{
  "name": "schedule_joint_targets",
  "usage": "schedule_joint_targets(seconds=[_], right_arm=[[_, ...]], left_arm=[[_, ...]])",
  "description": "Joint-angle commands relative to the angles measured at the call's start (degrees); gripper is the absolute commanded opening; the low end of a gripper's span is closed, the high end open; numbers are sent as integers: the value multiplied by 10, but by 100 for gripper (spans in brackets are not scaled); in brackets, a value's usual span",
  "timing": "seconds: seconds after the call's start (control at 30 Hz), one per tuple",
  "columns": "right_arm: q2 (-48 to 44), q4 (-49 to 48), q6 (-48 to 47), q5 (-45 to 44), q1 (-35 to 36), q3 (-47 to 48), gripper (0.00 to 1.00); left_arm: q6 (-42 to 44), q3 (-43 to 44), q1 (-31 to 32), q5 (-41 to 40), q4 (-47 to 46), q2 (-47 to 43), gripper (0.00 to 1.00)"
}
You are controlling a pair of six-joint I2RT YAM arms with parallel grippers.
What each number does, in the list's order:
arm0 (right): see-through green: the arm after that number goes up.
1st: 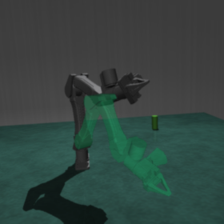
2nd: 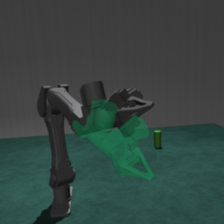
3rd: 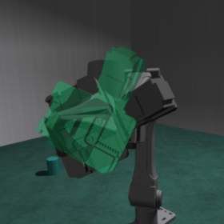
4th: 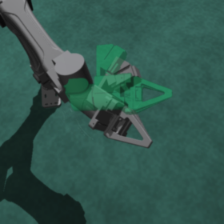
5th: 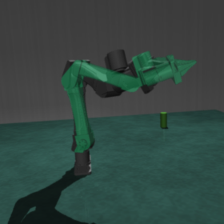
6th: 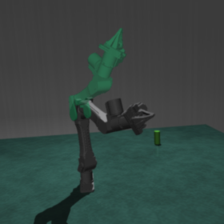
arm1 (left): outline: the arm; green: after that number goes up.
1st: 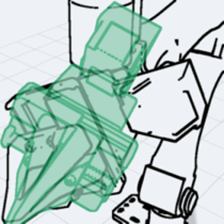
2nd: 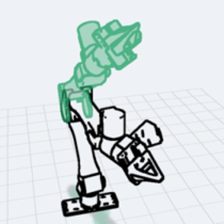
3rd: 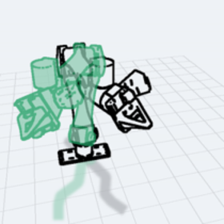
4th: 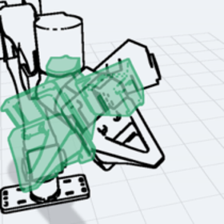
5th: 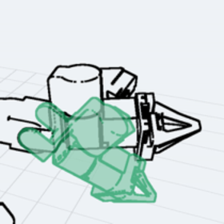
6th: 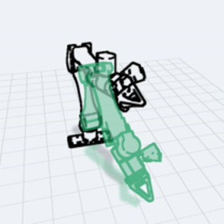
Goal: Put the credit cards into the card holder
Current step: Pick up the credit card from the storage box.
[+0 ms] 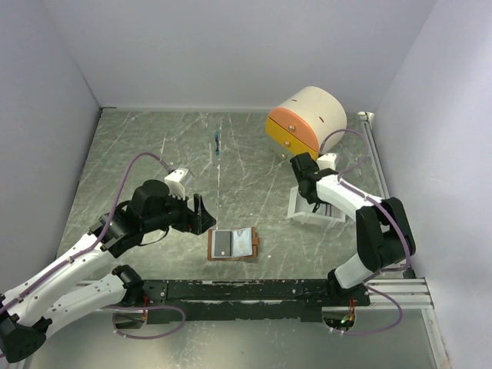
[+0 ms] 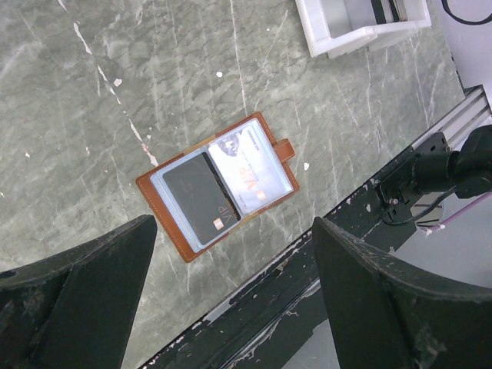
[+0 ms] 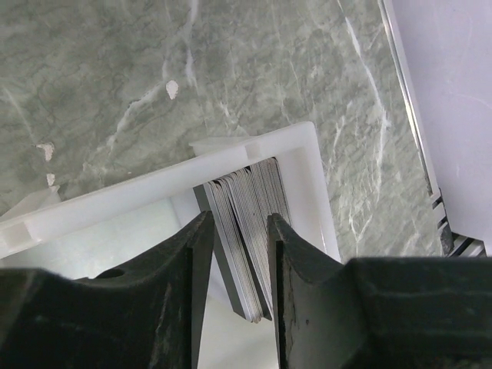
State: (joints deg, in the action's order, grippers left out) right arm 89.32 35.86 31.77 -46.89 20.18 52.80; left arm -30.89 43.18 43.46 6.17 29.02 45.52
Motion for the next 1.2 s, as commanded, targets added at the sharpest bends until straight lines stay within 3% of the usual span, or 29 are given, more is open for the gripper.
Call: schedule_joint_targets(seconds=[0.0,0.07,0.2,0.3,0.93,1.17], right_arm=[[-23,1,-5,-9,-6,6,33],[-28,-8,-8,5,-6,3,34],[-28,-28,-9,40,-6,-11,48],[-14,-20,1,32,-7,-14,53],[21,-3,11,22,-21,-5,53],[6,-2,15,15,-20,-8,40]], left_arm=[[-5,-6,5,-10,0,-4,94],[-5,-7,5,-11,0,-4,94],[-5,-7,5,-11,-1,-6,94],[-5,-6,5,-10,-1,-4,94],[-4,-5,5,-14,2,-11,94],[-2,-5,5,-14,3,-10,94]])
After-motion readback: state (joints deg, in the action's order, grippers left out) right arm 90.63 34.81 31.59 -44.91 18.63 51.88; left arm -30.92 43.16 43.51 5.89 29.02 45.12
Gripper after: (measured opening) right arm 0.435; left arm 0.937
